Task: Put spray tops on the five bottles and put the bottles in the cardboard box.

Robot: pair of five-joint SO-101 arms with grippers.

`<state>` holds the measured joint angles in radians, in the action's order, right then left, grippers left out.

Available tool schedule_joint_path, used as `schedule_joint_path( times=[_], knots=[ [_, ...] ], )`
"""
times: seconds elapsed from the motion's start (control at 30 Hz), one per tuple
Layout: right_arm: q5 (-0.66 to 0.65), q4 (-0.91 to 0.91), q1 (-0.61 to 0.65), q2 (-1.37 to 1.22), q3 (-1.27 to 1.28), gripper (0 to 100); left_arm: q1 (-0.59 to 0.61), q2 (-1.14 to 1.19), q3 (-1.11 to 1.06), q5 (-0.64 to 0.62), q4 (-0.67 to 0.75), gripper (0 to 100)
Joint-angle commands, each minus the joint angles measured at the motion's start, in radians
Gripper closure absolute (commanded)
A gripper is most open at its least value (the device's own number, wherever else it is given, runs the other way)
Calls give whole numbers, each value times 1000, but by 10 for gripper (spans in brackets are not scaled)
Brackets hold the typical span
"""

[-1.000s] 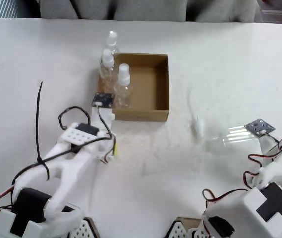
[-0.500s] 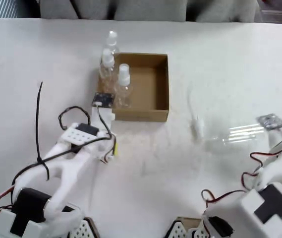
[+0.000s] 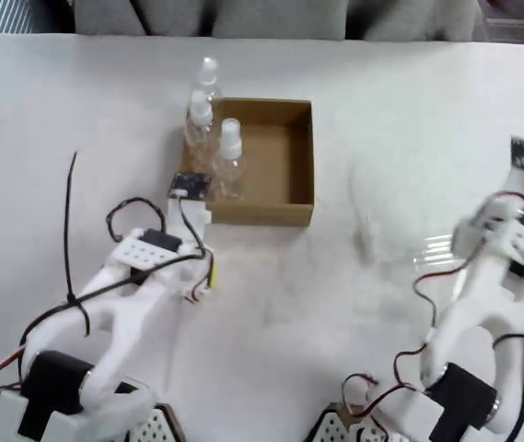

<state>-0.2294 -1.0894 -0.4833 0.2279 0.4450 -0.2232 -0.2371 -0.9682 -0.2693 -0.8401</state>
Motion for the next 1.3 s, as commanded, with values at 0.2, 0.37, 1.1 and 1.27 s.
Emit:
schedule_joint_path(
  times=[0.2, 0.37, 1.1, 1.27],
  knots=[
    [144, 631, 277, 42, -43, 981, 19, -265, -167, 11, 133, 979],
    [144, 966, 320, 53, -48, 981, 15, -295, -198, 11, 161, 978],
    [147, 1017, 638, 1193, 787, 982, 19, -303, -206, 11, 204, 978],
    [184, 809, 750, 1397, 839, 982, 22, -306, -196, 11, 210, 977]
  ],
)
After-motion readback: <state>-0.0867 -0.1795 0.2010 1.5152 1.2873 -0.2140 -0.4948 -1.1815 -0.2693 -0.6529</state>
